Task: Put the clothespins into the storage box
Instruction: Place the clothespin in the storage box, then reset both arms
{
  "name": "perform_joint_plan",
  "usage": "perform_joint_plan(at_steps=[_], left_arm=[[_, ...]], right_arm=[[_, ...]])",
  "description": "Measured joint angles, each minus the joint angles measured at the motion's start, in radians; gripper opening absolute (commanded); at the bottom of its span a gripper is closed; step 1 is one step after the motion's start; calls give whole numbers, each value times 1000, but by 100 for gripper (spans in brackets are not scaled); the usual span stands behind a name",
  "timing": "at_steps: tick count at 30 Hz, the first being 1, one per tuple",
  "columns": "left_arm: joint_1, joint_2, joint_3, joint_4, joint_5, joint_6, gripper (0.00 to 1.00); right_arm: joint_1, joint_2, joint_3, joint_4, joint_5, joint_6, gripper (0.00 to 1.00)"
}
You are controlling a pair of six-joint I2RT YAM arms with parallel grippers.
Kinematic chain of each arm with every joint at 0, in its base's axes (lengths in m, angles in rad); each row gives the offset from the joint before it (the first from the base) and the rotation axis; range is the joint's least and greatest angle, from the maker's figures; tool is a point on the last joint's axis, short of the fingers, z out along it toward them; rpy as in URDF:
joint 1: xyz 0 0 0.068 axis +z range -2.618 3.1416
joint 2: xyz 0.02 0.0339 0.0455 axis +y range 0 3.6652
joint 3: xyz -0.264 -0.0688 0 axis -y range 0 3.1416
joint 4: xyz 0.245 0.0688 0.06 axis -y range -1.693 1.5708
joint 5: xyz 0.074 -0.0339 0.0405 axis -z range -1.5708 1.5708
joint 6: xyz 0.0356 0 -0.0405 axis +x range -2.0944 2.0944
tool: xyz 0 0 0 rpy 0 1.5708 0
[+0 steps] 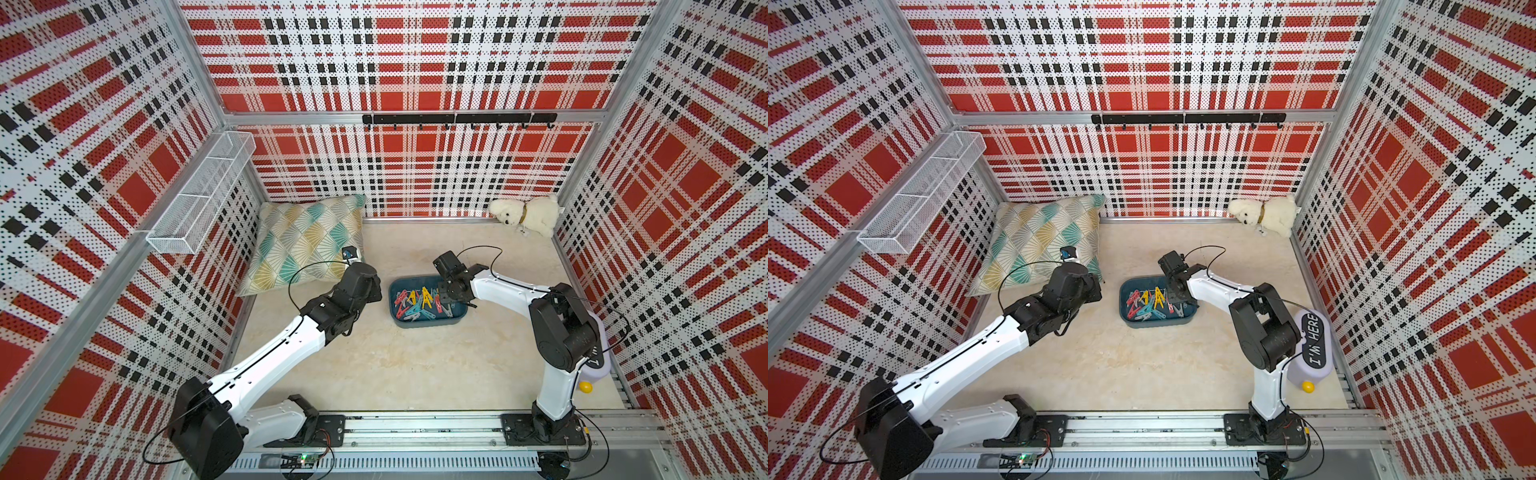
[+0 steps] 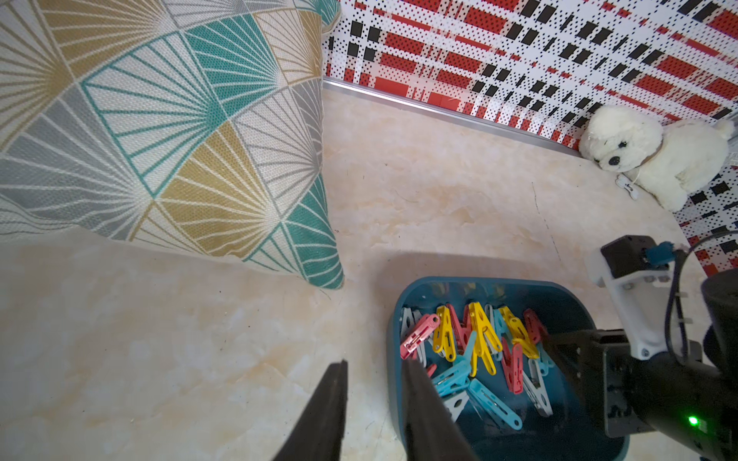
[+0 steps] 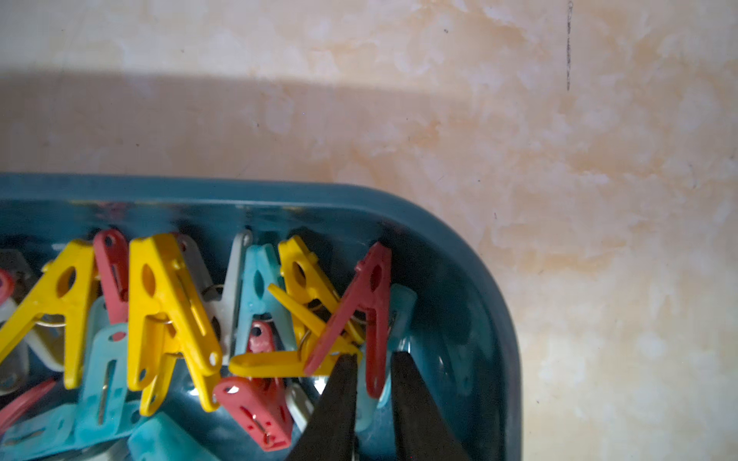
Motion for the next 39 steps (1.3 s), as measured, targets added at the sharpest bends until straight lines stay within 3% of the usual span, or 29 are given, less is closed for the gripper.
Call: perform_joint_plan(at_steps=[4, 8, 12, 14, 20, 24, 25, 26, 27, 33, 39], left_arm=[[-1, 16, 0, 0, 2, 2, 30], [-8, 50, 0, 0, 3, 2, 30], [-8, 67, 0, 1, 4, 2, 30], [10, 67, 1, 11, 10, 2, 30], [133, 60, 1, 64, 18, -3, 31], [214, 41, 1, 98, 21, -12, 40], [243, 39, 2, 106, 22, -16, 48], [273, 40, 3, 112, 24, -16, 69], [300, 42, 3, 114, 25, -19, 98], [413, 71, 2, 131, 26, -47, 99], [475, 10, -121, 290, -58, -24, 99]], right_arm=[[0, -38, -2, 3, -35, -5, 32], [-14, -148, -25, 24, -82, -22, 51], [-65, -269, -66, 85, -109, -48, 77], [-92, -306, -91, 120, -102, -63, 100], [-175, -349, -159, 201, -19, -85, 100], [-242, -385, -224, 264, 55, -105, 100], [-270, -394, -240, 280, 72, -109, 100], [-303, -405, -258, 301, 95, -113, 100], [-328, -414, -277, 324, 114, -116, 100], [-511, -541, -535, 559, 161, -165, 100], [-539, -544, -670, 802, 154, -227, 100]])
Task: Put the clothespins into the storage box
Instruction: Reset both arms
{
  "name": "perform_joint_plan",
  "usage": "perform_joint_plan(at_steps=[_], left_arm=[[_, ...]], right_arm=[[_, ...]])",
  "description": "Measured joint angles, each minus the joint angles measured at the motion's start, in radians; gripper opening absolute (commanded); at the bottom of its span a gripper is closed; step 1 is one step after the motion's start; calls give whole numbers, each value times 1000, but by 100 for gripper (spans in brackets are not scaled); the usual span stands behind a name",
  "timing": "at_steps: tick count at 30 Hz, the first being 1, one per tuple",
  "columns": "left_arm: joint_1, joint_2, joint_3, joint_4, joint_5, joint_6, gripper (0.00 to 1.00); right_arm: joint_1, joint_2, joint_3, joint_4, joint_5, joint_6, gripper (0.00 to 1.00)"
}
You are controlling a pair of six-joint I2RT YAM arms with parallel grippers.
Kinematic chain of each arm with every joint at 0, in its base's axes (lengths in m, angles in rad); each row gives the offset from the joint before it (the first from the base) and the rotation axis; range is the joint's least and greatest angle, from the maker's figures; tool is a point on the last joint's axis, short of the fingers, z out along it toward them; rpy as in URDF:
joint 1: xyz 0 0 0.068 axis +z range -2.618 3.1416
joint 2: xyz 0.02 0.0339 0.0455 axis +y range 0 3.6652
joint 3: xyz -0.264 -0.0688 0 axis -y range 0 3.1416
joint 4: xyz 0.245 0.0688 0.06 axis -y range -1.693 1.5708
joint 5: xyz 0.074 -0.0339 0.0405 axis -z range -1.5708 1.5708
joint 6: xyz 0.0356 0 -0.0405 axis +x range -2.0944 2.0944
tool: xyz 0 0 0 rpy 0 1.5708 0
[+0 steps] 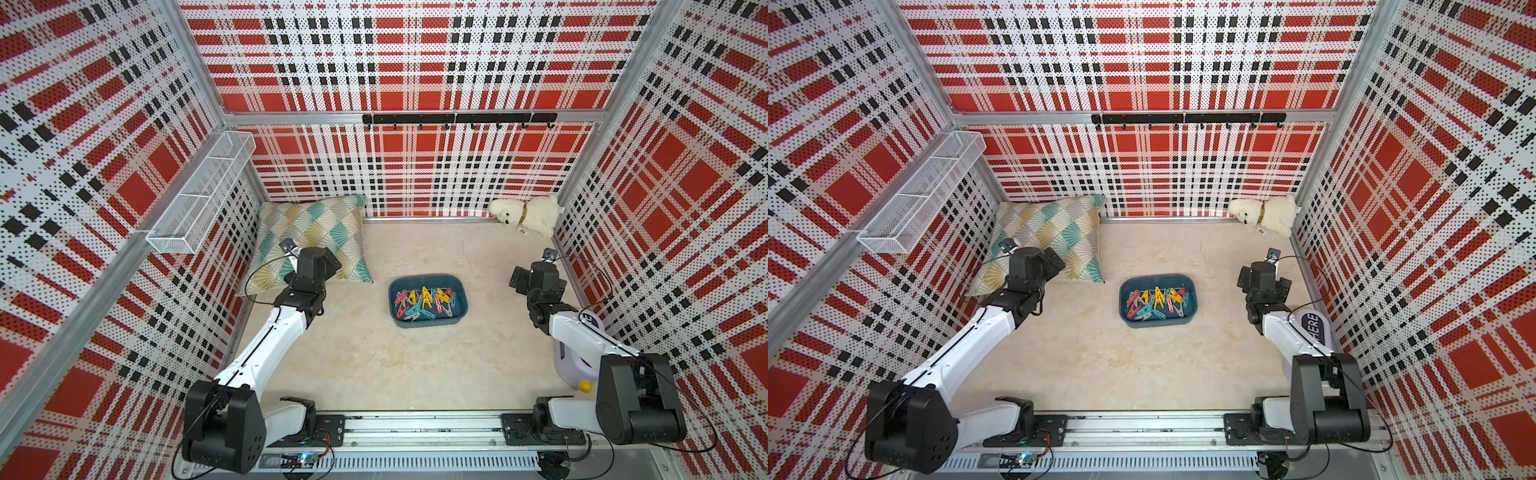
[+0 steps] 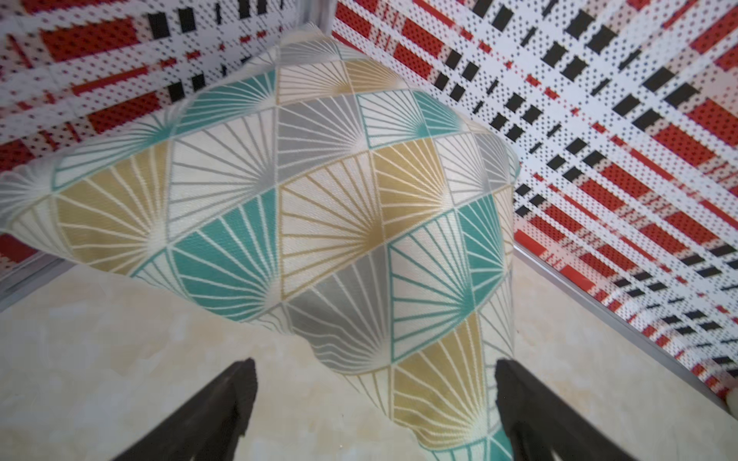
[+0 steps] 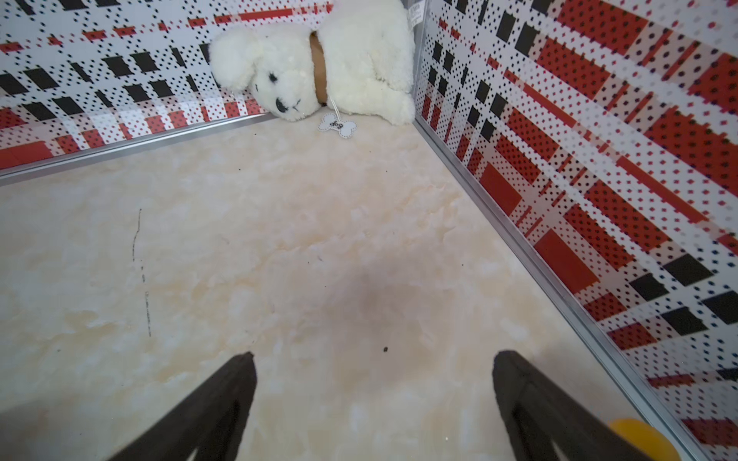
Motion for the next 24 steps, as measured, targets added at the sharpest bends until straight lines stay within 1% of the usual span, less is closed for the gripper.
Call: perform_joint_plan(at_steps=[2, 5, 9, 12, 14, 15, 16, 19, 22, 24], left_arm=[[16, -26, -56, 62, -28, 54, 99], [29, -34, -107, 168, -39, 183, 99], [49, -42, -223, 365, -23, 399, 99], [119, -42, -289, 444, 22, 499, 97], [155, -42, -333, 506, 53, 526, 97], [165, -42, -359, 544, 66, 531, 100], [164, -40, -383, 580, 81, 536, 99], [129, -4, -424, 693, 100, 546, 99], [81, 82, -457, 835, 111, 551, 99], [60, 136, -468, 894, 123, 567, 99]], right_arm=[[1, 23, -41, 91, 2, -15, 100], [1, 72, -100, 204, 16, -33, 100], [4, 103, -142, 299, 21, -50, 100], [10, 102, -174, 396, 36, -62, 100], [13, 103, -198, 453, 43, -69, 100], [15, 103, -209, 480, 44, -76, 100], [20, 106, -217, 502, 44, -85, 100], [32, 146, -218, 568, 49, -99, 100], [43, 178, -225, 601, 45, -119, 100], [47, 178, -242, 635, 29, -133, 100]])
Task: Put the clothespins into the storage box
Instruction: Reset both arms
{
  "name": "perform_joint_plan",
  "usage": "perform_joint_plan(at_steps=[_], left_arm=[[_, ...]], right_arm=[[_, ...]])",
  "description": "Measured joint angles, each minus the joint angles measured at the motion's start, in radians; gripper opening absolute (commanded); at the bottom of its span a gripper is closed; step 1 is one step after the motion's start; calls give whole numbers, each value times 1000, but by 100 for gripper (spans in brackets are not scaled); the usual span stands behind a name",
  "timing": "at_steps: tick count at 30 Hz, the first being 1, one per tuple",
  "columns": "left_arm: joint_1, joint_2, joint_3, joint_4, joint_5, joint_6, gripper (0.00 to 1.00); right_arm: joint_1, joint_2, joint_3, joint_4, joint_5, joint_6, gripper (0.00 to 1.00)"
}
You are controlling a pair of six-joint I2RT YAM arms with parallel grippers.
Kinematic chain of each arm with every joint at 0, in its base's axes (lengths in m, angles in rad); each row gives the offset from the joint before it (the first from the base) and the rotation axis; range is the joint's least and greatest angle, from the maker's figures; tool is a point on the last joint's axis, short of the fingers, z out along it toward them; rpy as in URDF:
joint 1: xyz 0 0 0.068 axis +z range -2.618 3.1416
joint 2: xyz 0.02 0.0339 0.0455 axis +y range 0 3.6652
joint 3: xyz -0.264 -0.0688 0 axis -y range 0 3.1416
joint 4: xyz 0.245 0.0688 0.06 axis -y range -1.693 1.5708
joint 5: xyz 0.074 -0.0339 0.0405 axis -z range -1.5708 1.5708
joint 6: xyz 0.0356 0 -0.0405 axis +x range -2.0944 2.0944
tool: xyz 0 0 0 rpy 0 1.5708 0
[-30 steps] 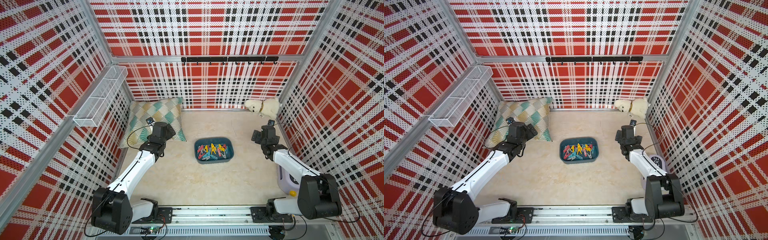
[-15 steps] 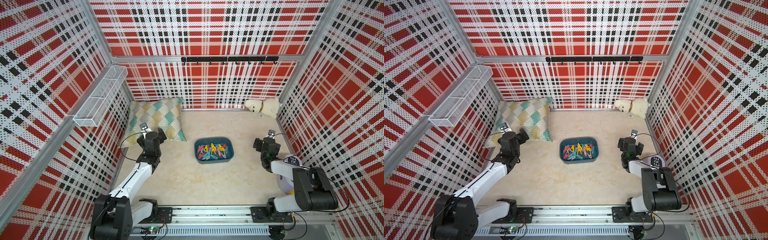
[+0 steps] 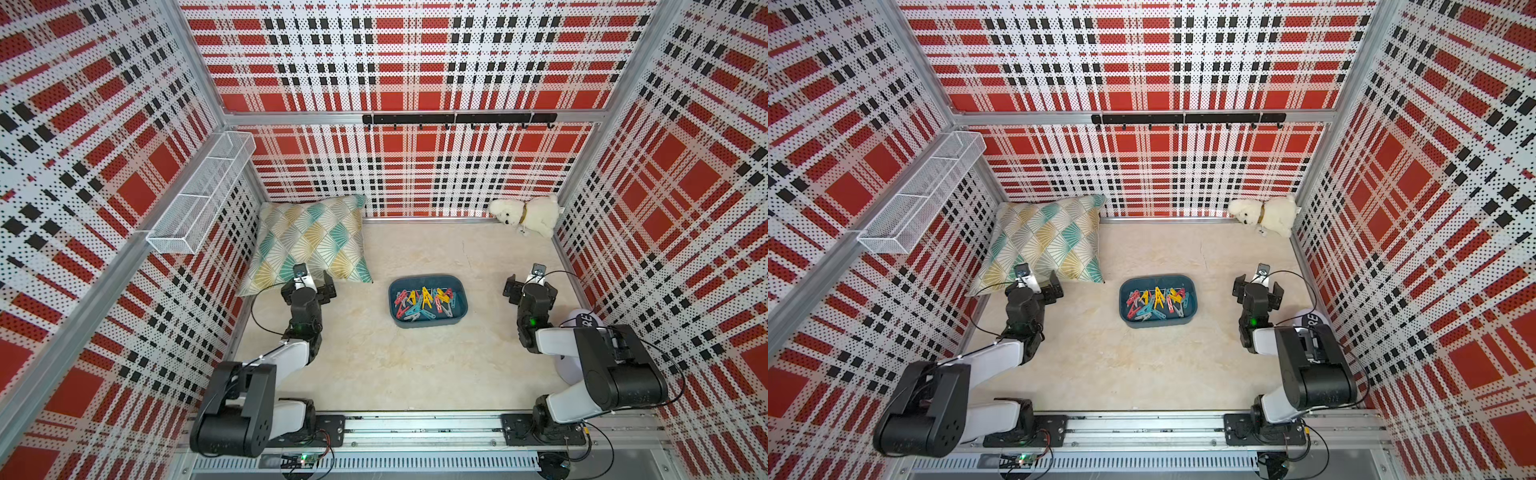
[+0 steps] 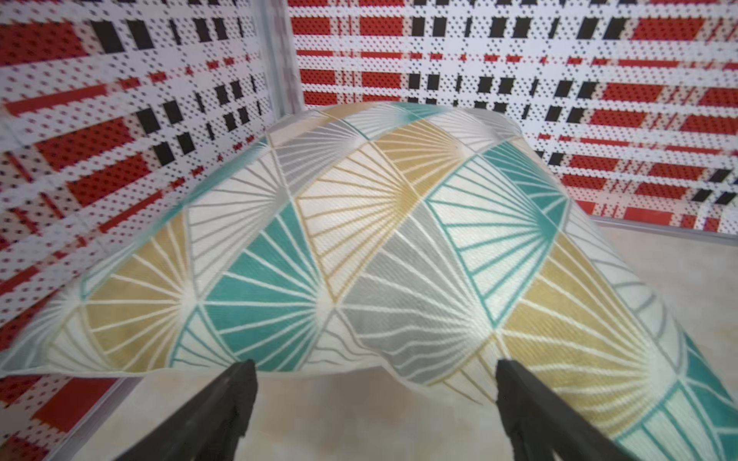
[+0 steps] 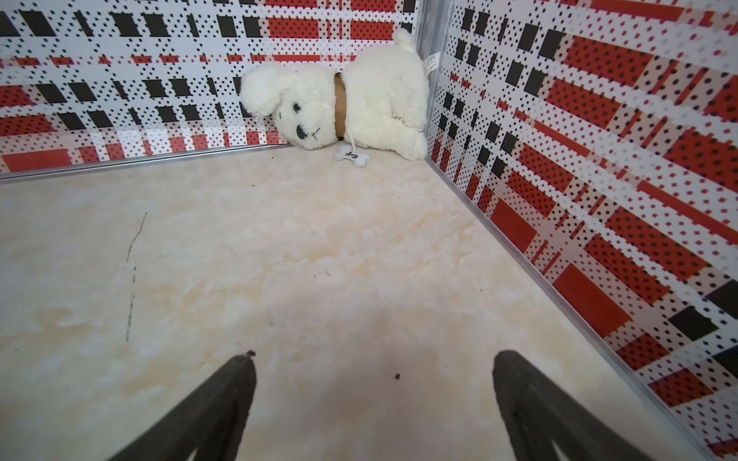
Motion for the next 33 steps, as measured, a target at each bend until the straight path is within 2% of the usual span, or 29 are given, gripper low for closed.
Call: perform_joint_plan(at_steps=[10, 16, 20, 23, 26, 33], left_arm=[[-14, 86, -122, 305, 95, 88, 99], [-1, 128, -97, 341, 153, 108, 99], [48, 171, -38, 336, 176, 77, 99], [82, 189, -107, 453, 192, 55, 99], [75, 215, -179, 520, 194, 51, 99], [68, 217, -188, 596, 200, 52, 99]], right_arm=[[-24, 31, -76, 155, -177, -43, 100], [-25, 31, -76, 185, -204, -49, 100], [-27, 31, -76, 189, -208, -52, 100], [-27, 31, -76, 189, -214, -53, 100], [-27, 31, -76, 189, -218, -53, 100], [-28, 31, -76, 189, -222, -52, 100]])
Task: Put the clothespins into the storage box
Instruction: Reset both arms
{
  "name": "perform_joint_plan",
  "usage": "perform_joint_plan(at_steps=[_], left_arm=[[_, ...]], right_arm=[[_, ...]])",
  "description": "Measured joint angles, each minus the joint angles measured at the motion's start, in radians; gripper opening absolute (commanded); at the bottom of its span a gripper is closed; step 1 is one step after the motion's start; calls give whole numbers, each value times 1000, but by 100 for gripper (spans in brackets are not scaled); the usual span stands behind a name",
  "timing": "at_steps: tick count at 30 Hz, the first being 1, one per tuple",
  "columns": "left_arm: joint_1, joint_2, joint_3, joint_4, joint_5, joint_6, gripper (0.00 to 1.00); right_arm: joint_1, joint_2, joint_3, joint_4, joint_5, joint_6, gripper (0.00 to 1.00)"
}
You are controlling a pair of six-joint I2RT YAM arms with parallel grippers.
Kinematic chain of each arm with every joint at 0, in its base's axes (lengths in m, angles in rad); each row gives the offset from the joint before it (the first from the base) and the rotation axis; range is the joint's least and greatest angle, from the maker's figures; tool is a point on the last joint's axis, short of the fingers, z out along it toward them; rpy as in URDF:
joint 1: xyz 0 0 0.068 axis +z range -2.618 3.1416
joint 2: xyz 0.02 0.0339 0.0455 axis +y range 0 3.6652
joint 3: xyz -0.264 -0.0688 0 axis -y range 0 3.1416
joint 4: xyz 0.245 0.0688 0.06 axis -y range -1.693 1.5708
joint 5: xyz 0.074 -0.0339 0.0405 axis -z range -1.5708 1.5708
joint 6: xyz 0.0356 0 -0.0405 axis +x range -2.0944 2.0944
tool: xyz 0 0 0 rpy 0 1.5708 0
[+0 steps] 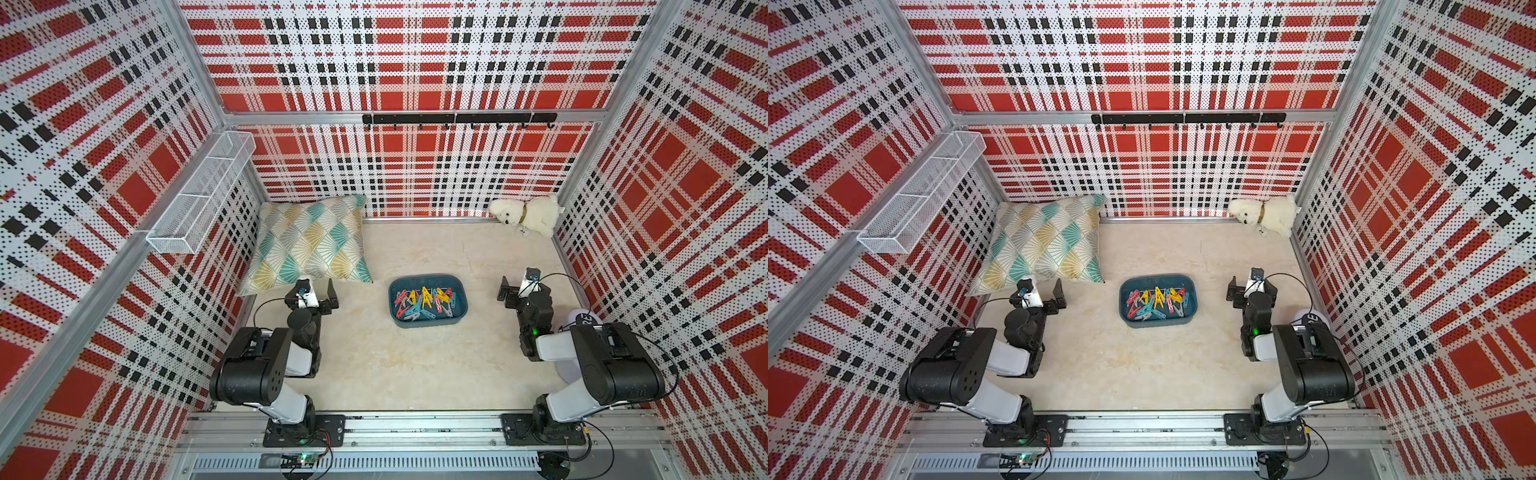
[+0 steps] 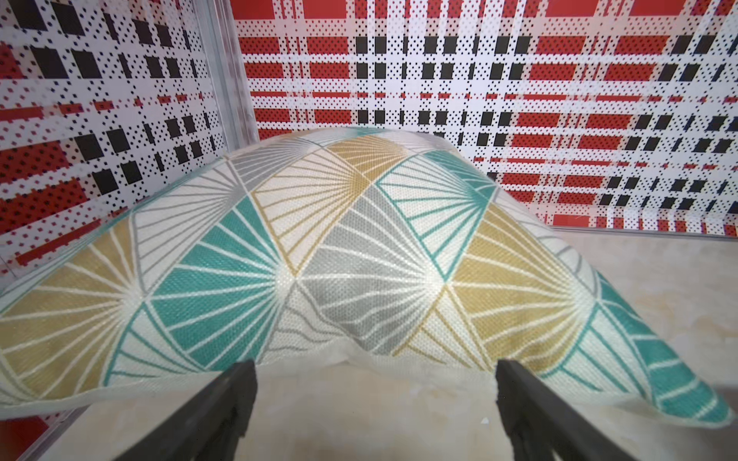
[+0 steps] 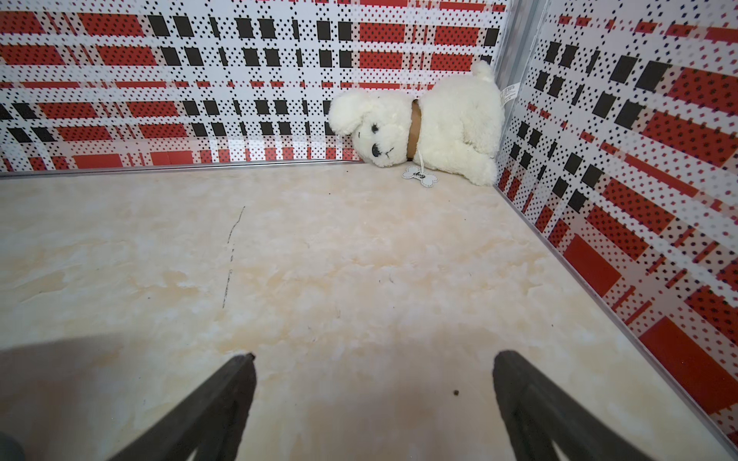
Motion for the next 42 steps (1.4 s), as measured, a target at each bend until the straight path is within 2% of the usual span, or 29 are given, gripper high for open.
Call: perform_joint_plan(at_steps=[11, 42], left_arm=[[14, 1, 45, -13, -17, -19, 99], [15, 2, 45, -32, -14, -33, 99]], right_arm=[[0, 0, 0, 0, 0, 0, 100], [0, 0, 0, 0, 0, 0, 100]])
